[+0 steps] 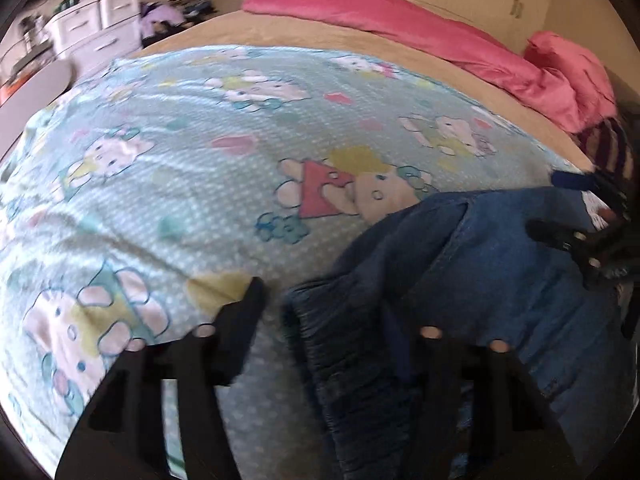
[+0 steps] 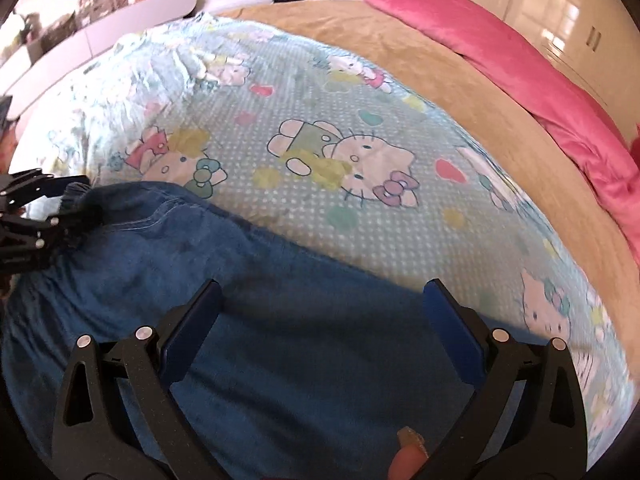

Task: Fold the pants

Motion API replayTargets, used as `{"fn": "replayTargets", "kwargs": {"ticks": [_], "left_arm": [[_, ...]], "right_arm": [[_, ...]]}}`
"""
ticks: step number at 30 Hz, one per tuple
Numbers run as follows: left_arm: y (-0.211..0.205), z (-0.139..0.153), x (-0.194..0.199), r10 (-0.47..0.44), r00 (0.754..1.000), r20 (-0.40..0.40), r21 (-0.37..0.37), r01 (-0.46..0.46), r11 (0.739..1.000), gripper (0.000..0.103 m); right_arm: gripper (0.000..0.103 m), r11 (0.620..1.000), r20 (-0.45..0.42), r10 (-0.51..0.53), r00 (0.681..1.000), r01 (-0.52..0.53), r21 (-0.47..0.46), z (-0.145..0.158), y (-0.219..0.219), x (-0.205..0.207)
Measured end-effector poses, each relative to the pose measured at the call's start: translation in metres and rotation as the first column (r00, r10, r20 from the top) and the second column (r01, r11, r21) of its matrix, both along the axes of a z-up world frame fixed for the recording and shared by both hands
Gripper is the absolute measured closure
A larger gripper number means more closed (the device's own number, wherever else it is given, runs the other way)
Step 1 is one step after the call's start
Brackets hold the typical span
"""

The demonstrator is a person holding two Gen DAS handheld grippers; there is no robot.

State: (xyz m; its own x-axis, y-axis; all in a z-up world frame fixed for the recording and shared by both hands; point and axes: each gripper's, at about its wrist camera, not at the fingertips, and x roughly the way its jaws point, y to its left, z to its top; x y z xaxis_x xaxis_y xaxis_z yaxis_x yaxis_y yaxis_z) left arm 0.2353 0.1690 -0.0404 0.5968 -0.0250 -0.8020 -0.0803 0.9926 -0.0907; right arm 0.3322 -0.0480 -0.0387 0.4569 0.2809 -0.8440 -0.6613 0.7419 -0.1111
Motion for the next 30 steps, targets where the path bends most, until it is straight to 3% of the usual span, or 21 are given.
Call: {"fn": "replayTargets", "kwargs": {"ticks": [2, 9, 11, 13, 16, 19, 24, 30], "left_arm": [[-0.002, 0.004, -0.003, -0.012, 1.000, 0.013, -0.003, 0.012, 1.000, 0.068], [-0.011, 0.034, -0.030, -0.042, 0.992, 0.117, 0.005, 0.042, 0.999, 0.071], [-0.013, 0.040, -0.038, -0.052, 0.989, 0.137, -0.010, 0.054, 0.999, 0.072], [-0.016, 0.042, -0.044, -0.060, 0.988, 0.143, -0.014, 0.063, 0.998, 0.073], [-0.018, 0.041, -0.047, -0.063, 0.989, 0.137, -0.002, 0.064, 0.998, 0.073], [-0.013, 0.041, -0.050, -0.054, 0.989, 0.139, -0.012, 0.057, 0.998, 0.073], [-0.012, 0.052, -0.064, -0.070, 0.985, 0.158, -0.026, 0.075, 0.997, 0.073], [-0.027, 0.064, -0.098, -0.116, 0.979, 0.165, -0.033, 0.123, 0.992, 0.072]], "right_arm": [[0.008, 1.000, -0.002, 0.023, 1.000, -0.023, -0.014, -0.002, 0.006, 0.004], [0.010, 0.979, 0.045, 0.182, 0.982, -0.177, -0.098, -0.011, 0.029, 0.002], [0.022, 0.970, 0.042, 0.223, 0.974, -0.217, -0.113, -0.013, 0.034, -0.003], [0.055, 0.963, 0.012, 0.256, 0.967, -0.254, -0.088, -0.013, 0.036, -0.010], [0.092, 0.959, -0.001, 0.281, 0.960, -0.280, -0.040, -0.007, 0.036, -0.027], [0.098, 0.968, 0.041, 0.250, 0.967, -0.250, -0.009, 0.005, 0.027, -0.044], [0.100, 0.967, 0.102, 0.205, 0.973, -0.218, 0.131, 0.042, -0.011, -0.082], [0.100, 0.954, 0.129, 0.196, 0.972, -0.219, 0.204, 0.067, -0.040, -0.139]]}}
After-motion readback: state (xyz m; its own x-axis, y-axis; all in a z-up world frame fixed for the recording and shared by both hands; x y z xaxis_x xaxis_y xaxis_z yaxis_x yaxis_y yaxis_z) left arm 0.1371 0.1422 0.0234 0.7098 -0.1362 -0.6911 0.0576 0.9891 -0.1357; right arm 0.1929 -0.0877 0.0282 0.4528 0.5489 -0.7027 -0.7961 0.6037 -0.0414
